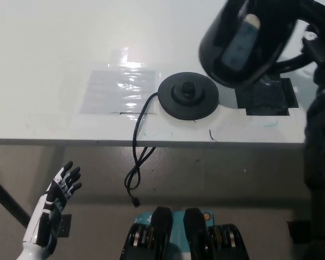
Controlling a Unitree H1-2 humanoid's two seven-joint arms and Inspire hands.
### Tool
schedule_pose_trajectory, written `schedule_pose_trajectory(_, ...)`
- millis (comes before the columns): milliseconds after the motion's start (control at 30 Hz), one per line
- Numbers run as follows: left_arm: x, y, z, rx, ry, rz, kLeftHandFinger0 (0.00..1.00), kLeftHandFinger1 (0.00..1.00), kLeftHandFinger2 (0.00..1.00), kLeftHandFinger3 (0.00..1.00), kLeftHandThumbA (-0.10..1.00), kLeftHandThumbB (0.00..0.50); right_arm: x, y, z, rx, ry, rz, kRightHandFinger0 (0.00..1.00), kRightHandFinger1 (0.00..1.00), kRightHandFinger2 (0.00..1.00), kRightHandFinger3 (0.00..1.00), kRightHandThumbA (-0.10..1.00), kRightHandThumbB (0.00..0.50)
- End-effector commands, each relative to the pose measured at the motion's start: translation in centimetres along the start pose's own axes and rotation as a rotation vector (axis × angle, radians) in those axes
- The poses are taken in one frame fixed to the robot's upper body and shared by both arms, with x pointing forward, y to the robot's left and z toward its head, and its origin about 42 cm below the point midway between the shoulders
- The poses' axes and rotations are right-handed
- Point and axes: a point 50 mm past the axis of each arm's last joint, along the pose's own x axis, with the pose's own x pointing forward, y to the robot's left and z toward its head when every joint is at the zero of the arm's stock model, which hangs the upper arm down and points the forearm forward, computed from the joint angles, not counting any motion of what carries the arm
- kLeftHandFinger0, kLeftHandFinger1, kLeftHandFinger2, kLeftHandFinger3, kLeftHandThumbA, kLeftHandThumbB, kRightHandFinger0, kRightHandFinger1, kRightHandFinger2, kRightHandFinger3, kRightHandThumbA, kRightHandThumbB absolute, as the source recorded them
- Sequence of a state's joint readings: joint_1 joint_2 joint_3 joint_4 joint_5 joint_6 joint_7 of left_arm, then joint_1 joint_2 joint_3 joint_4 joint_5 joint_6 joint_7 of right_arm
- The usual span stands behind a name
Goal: A kettle and its base are kept separately on the desk infront of the robot and the robot uses its right hand to lift the kettle by its handle and places it on its base to align it correctly.
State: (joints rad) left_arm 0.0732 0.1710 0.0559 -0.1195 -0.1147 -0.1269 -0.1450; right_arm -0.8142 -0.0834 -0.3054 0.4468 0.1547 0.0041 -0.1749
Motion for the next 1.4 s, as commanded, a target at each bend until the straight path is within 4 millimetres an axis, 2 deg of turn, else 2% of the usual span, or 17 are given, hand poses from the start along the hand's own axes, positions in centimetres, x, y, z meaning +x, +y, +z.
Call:
schedule_pose_trajectory(0, 0.0, 0.4, 0.7, 0.016, -0.047, -0.020, 1.00, 1.00, 1.00, 1.00, 1.00, 0.125, 2.8, 5.6, 6.0, 0.024, -0.277, 0.105, 0.00, 0.31, 0.69, 0.54, -0.10, 0.136)
schedule_pose_trajectory(67, 0.0, 0.3, 0.7, 0.010, -0.045, -0.021, 1.00, 1.00, 1.00, 1.00, 1.00, 0.119, 2.7, 6.2, 6.1, 0.017, -0.282, 0.113, 0.00, 0.30, 0.66, 0.50, -0.10, 0.142)
schedule_pose_trajectory(100, 0.0, 0.3, 0.7, 0.011, -0.043, -0.020, 1.00, 1.00, 1.00, 1.00, 1.00, 0.110, 2.6, 6.8, 6.4, 0.016, -0.282, 0.118, 0.00, 0.29, 0.63, 0.47, -0.10, 0.177)
schedule_pose_trajectory(133, 0.0, 0.3, 0.7, 0.011, -0.042, -0.021, 1.00, 1.00, 1.00, 1.00, 1.00, 0.110, 2.5, 7.2, 6.5, 0.015, -0.283, 0.117, 0.00, 0.25, 0.60, 0.44, -0.10, 0.152)
schedule_pose_trajectory(233, 0.0, 0.4, 0.6, 0.008, -0.042, -0.024, 1.00, 1.00, 1.00, 1.00, 1.00, 0.112, 2.2, 8.8, 6.6, 0.021, -0.283, 0.123, 0.00, 0.24, 0.58, 0.42, -0.10, 0.141)
schedule_pose_trajectory(333, 0.0, 0.4, 0.7, 0.019, -0.048, -0.022, 1.00, 1.00, 1.00, 1.00, 1.00, 0.104, 2.0, 9.7, 6.4, 0.015, -0.265, 0.121, 0.00, 0.23, 0.59, 0.47, -0.10, 0.135)
schedule_pose_trajectory(367, 0.1, 0.4, 0.7, 0.018, -0.050, -0.021, 1.00, 1.00, 1.00, 1.00, 1.00, 0.117, 1.9, 10.2, 6.4, 0.013, -0.259, 0.121, 0.00, 0.25, 0.65, 0.51, -0.10, 0.134)
schedule_pose_trajectory(433, 0.1, 0.4, 0.7, 0.017, -0.050, -0.021, 1.00, 1.00, 1.00, 1.00, 1.00, 0.123, 1.8, 10.7, 6.3, 0.015, -0.250, 0.123, 0.00, 0.27, 0.67, 0.55, -0.10, 0.125)
schedule_pose_trajectory(533, 0.1, 0.4, 0.7, 0.013, -0.054, -0.026, 1.00, 1.00, 1.00, 1.00, 1.00, 0.129, 1.7, 11.3, 5.9, 0.022, -0.247, 0.138, 0.00, 0.27, 0.67, 0.62, -0.10, 0.124)
schedule_pose_trajectory(600, 0.1, 0.4, 0.8, 0.018, -0.054, -0.027, 1.00, 1.00, 1.00, 1.00, 1.00, 0.102, 1.5, 11.7, 5.7, 0.019, -0.243, 0.141, 0.00, 0.27, 0.67, 0.66, -0.10, 0.114)
schedule_pose_trajectory(767, 0.2, 0.4, 0.8, 0.017, -0.051, -0.027, 1.00, 1.00, 1.00, 1.00, 1.00, 0.113, 1.2, 12.3, 5.1, 0.025, -0.229, 0.144, 0.00, 0.16, 0.52, 0.57, -0.10, 0.125)
schedule_pose_trajectory(900, 0.3, 0.4, 0.8, 0.010, -0.057, -0.021, 1.00, 1.00, 1.00, 1.00, 1.00, 0.109, 1.0, 12.3, 4.8, 0.007, -0.221, 0.144, 0.00, 0.14, 0.51, 0.51, -0.10, 0.124)
schedule_pose_trajectory(967, 0.3, 0.5, 0.8, 0.010, -0.057, -0.023, 1.00, 1.00, 1.00, 1.00, 1.00, 0.116, 0.9, 12.2, 4.3, -0.003, -0.221, 0.148, 0.00, 0.17, 0.56, 0.53, -0.10, 0.111)
schedule_pose_trajectory(1067, 0.3, 0.5, 0.8, 0.013, -0.057, -0.023, 1.00, 1.00, 1.00, 1.00, 1.00, 0.143, 1.0, 12.0, 3.7, -0.005, -0.217, 0.149, 0.00, 0.23, 0.65, 0.73, -0.10, 0.107)
schedule_pose_trajectory(1133, 0.3, 0.5, 0.8, 0.009, -0.055, -0.022, 1.00, 1.00, 1.00, 1.00, 1.00, 0.156, 1.2, 11.8, 3.3, -0.006, -0.220, 0.150, 0.00, 0.25, 0.67, 0.78, -0.10, 0.105)
schedule_pose_trajectory(1233, 0.3, 0.6, 0.7, 0.018, -0.059, -0.023, 1.00, 1.00, 1.00, 1.00, 1.00, 0.132, 1.3, 11.5, 3.1, -0.023, -0.221, 0.148, 0.00, 0.26, 0.68, 0.82, -0.10, 0.108)
schedule_pose_trajectory(1367, 0.4, 0.7, 0.8, 0.018, -0.061, -0.024, 1.00, 1.00, 1.00, 1.00, 1.00, 0.148, 1.3, 11.2, 3.5, -0.035, -0.236, 0.143, 0.00, 0.25, 0.65, 0.75, -0.10, 0.117)
